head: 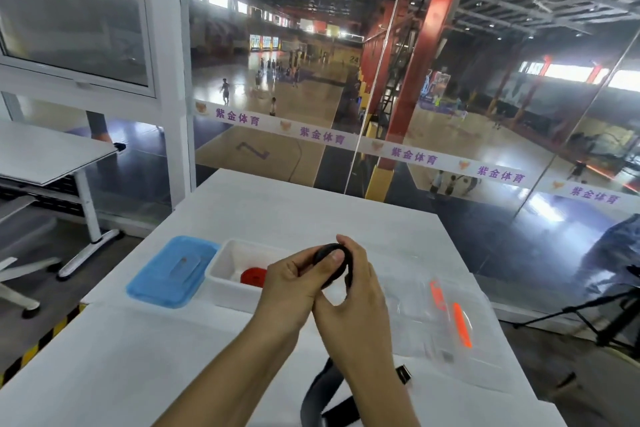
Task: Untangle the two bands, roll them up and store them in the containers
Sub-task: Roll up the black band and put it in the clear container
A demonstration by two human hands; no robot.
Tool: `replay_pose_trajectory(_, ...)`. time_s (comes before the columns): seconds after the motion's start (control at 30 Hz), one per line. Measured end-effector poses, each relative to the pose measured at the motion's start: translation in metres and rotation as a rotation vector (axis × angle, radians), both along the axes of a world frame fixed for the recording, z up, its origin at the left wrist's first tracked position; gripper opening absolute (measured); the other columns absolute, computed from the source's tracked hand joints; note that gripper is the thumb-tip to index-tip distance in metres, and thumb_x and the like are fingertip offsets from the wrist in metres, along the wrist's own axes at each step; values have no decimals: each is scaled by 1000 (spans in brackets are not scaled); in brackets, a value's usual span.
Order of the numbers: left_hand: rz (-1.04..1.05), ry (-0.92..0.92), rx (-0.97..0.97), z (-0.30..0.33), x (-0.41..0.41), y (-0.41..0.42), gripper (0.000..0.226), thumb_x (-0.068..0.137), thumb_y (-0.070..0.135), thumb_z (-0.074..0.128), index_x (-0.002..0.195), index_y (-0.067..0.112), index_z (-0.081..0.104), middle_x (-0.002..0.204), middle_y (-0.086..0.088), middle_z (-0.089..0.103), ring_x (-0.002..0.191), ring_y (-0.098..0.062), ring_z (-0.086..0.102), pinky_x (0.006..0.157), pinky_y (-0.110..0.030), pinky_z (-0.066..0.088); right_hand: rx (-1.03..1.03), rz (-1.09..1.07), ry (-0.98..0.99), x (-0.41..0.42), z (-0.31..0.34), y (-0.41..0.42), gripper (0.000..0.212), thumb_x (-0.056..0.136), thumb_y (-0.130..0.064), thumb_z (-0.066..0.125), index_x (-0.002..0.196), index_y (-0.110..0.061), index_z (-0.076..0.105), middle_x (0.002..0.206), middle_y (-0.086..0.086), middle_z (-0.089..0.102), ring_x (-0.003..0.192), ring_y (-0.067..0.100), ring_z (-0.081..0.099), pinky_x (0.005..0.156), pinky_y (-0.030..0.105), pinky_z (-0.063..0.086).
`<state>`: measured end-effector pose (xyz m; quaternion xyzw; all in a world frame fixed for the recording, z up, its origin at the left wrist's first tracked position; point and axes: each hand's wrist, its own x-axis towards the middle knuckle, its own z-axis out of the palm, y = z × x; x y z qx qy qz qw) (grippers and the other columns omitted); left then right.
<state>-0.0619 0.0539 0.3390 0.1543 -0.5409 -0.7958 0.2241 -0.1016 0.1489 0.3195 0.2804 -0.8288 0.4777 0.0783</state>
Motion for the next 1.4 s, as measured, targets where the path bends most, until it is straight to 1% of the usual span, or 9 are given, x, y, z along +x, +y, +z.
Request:
replay_pose_trajectory(0.23, -58, -83, 62, -25, 5, 0, 28, 89, 25, 73, 115, 16, 77, 109, -4, 80, 108, -17, 75, 102, -39, 53, 71, -11, -15, -2, -21, -1, 54, 93, -31, 69, 139, -46, 45, 118, -18, 61, 102, -1, 60, 90, 28, 54)
replay_pose_trajectory(0.4, -146, -133, 6, -30, 14, -15, 21, 94, 21, 69, 108, 9, 78, 102, -7, 81, 102, -20, 77, 88, -32, 59, 105, 179, -69, -13, -27, 10, 53, 94, -27, 68, 138, -49, 49, 121, -17, 66, 110, 2, 64, 98, 34, 54)
replay_pose_trajectory(0.57, -419, -260, -166, -24, 26, -46, 20, 96, 20, 66, 105, 7, 78, 106, -9, 81, 103, -21, 77, 89, -30, 61, 276, 406, -108, -25, -19, 29, 63, 95, -21, 72, 137, -60, 46, 121, -31, 64, 116, -2, 62, 102, 26, 52)
replay_pose_trajectory(0.7, -383, -261, -225, -23, 24, -48, 14, 91, 14, 72, 98, 5, 81, 98, -13, 81, 94, -22, 79, 80, -29, 63, 290, 471, -114, -28, -16, 30, 63, 94, -21, 74, 142, -53, 48, 127, -25, 67, 115, 0, 63, 101, 25, 52)
replay_pose_trajectory(0.8, -278, -220, -201, -30, 24, -39, 12, 90, 12, 72, 97, 6, 81, 94, -12, 82, 88, -20, 79, 72, -25, 62, 276, 454, -127, -30, -20, 30, 63, 93, -24, 77, 148, -42, 52, 124, -22, 69, 111, 0, 65, 99, 24, 52)
replay_pose_trajectory(1.0, -109, -152, -51, -46, 19, -25, 37, 74, 26, 79, 104, 5, 80, 96, -11, 81, 93, -26, 78, 86, -38, 62, 245, 278, -99, -26, -27, 27, 58, 86, -38, 76, 139, -47, 55, 80, -21, 60, 71, 5, 53, 70, 16, 43)
replay_pose_trajectory(1.17, 15, -127, 101, -52, 17, -16, 32, 77, 20, 80, 105, 3, 79, 97, -14, 81, 89, -26, 79, 84, -34, 61, 214, 150, -133, -6, -42, 24, 70, 81, -58, 74, 141, -54, 39, 84, -42, 56, 72, 0, 51, 74, 21, 46)
replay_pose_trajectory(1.3, 65, -136, 234, -60, 18, -2, 35, 76, 21, 81, 107, 3, 79, 102, -16, 80, 97, -29, 78, 86, -33, 62, 56, 57, -188, 20, -60, 9, 77, 82, -54, 68, 146, -61, 25, 121, -31, 64, 95, -4, 60, 88, 26, 54)
replay_pose_trajectory(1.4, 72, -164, 267, -68, 23, 7, 26, 86, 17, 77, 108, 3, 78, 103, -16, 80, 99, -31, 78, 91, -37, 57, 8, -50, -190, 26, -70, 3, 65, 88, -46, 64, 144, -56, 33, 123, -25, 67, 109, 0, 65, 92, 27, 54)
